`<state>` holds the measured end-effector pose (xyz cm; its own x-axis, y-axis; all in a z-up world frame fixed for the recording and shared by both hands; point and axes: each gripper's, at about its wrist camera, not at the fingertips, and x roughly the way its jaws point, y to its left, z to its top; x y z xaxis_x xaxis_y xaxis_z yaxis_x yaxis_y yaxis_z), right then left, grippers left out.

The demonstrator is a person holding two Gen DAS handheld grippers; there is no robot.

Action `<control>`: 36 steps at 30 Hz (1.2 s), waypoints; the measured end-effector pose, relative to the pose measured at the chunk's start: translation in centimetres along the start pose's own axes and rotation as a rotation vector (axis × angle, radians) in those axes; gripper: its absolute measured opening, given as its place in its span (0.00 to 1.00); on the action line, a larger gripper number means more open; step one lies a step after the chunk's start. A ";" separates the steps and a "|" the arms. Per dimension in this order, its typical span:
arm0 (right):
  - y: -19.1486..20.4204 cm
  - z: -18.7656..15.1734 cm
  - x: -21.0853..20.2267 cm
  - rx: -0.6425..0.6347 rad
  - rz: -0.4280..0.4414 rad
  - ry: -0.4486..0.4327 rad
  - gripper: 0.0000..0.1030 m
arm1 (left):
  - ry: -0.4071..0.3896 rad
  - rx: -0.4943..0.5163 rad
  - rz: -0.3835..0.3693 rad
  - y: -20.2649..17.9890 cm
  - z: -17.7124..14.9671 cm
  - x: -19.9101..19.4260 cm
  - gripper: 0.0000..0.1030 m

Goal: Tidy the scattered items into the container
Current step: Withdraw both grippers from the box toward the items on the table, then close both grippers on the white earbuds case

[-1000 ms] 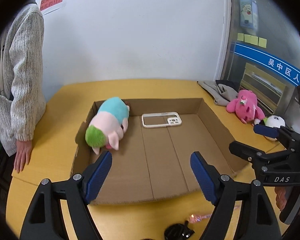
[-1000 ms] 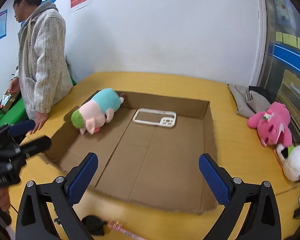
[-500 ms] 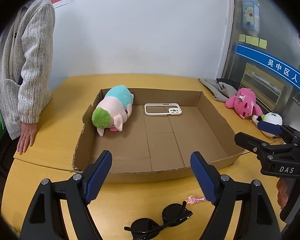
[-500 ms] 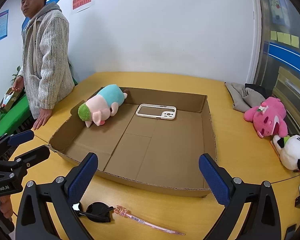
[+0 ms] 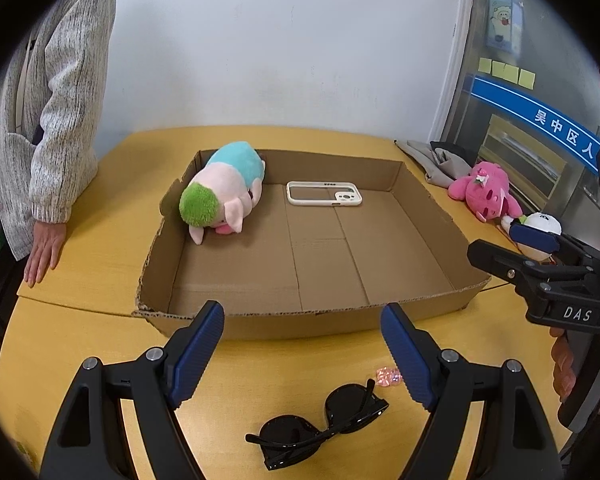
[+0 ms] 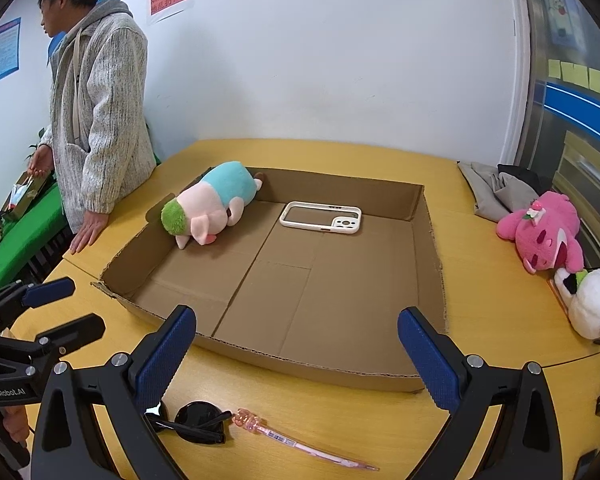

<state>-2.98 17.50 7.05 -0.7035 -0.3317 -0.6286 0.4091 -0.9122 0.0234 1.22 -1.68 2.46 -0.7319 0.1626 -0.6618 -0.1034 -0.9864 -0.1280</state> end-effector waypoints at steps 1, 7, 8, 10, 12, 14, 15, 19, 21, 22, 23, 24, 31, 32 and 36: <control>0.1 0.0 0.1 -0.003 0.003 0.001 0.99 | 0.007 0.000 -0.001 0.1 -0.2 0.1 0.78; 0.8 -0.9 0.0 -0.038 0.047 0.007 1.00 | 0.057 -0.005 -0.025 0.8 -1.4 0.7 0.78; 1.1 -1.4 -0.1 -0.054 0.062 0.014 1.00 | 0.064 0.002 -0.028 0.8 -1.8 0.7 0.78; 1.8 -2.7 -0.1 -0.090 0.085 0.036 1.00 | 0.085 0.007 -0.031 0.9 -2.7 0.8 0.78; 2.5 -4.8 0.0 -0.121 0.130 0.076 1.00 | 0.124 0.005 -0.047 1.1 -3.8 1.0 0.78; 3.0 -7.1 0.2 -0.136 0.189 0.129 1.00 | 0.170 0.005 -0.061 1.4 -5.3 1.2 0.78; 3.2 -8.4 0.4 -0.144 0.215 0.155 1.00 | 0.190 0.007 -0.065 1.6 -6.1 1.1 0.78; 3.8 -12.6 0.1 -0.157 0.314 0.228 1.00 | 0.268 0.006 -0.104 2.1 -9.3 1.0 0.78; 4.4 -14.5 -0.2 -0.160 0.385 0.260 1.00 | 0.302 0.012 -0.136 2.1 -10.6 1.1 0.78; 4.8 -15.1 -0.3 -0.175 0.405 0.271 1.00 | 0.322 0.014 -0.158 2.0 -11.3 1.2 0.78; 5.2 -15.9 -0.6 -0.201 0.421 0.280 1.00 | 0.342 0.016 -0.178 2.0 -11.8 1.5 0.78; 5.8 -16.7 -0.7 -0.229 0.433 0.291 1.00 | 0.359 0.017 -0.192 1.9 -12.3 1.7 0.78; 9.5 -19.2 -1.0 -0.350 0.498 0.320 0.99 | 0.457 0.008 -0.324 0.7 -14.4 3.1 0.77; 10.0 -19.4 -1.0 -0.361 0.510 0.324 0.99 | 0.467 0.011 -0.337 0.5 -14.6 3.2 0.77; 11.0 -20.3 -0.4 -0.402 0.508 0.339 0.92 | 0.493 0.020 -0.402 -0.5 -15.2 3.3 0.76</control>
<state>13.65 12.47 -8.20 -0.1783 -0.5382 -0.8237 0.8647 -0.4852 0.1299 9.11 -0.30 -10.87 -0.2378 0.5080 -0.8279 -0.3214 -0.8455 -0.4265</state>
